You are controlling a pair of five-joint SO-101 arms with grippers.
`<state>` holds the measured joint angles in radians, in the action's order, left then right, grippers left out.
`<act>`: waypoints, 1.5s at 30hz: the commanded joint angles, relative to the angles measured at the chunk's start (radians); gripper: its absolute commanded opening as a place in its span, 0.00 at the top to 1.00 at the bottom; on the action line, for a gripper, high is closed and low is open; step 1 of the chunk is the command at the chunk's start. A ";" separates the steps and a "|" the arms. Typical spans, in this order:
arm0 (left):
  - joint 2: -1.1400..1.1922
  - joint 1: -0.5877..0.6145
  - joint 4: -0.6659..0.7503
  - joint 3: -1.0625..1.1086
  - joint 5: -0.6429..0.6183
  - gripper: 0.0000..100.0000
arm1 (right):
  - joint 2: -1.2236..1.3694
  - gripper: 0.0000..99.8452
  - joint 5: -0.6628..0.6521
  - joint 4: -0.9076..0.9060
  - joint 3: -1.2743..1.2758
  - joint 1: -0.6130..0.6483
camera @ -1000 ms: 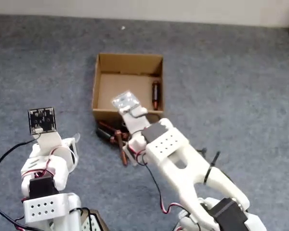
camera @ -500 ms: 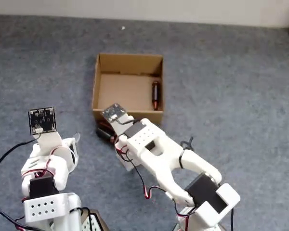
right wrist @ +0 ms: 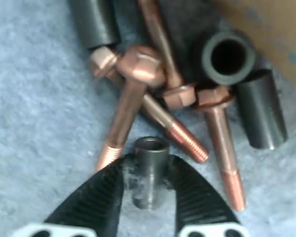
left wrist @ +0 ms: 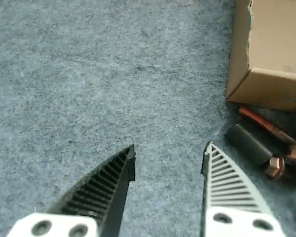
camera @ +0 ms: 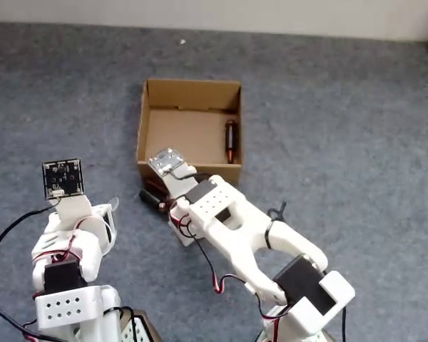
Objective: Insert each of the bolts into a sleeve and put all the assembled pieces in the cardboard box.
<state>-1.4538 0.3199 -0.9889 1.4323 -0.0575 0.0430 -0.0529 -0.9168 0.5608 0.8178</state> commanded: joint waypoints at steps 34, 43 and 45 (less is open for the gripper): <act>0.018 -0.513 -0.160 -0.236 -0.021 0.78 | -0.757 0.99 0.470 0.257 0.507 -0.512; 0.513 -0.599 -0.057 -0.343 -0.086 0.78 | -0.757 0.99 0.470 0.303 0.549 -0.509; 0.648 -0.604 -0.041 -0.392 -0.120 0.78 | -0.757 0.99 0.470 0.303 0.550 -0.509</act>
<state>-1.0564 -0.2570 -1.0733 1.1546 -0.1297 -0.6797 0.4074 -0.6360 1.1178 0.3222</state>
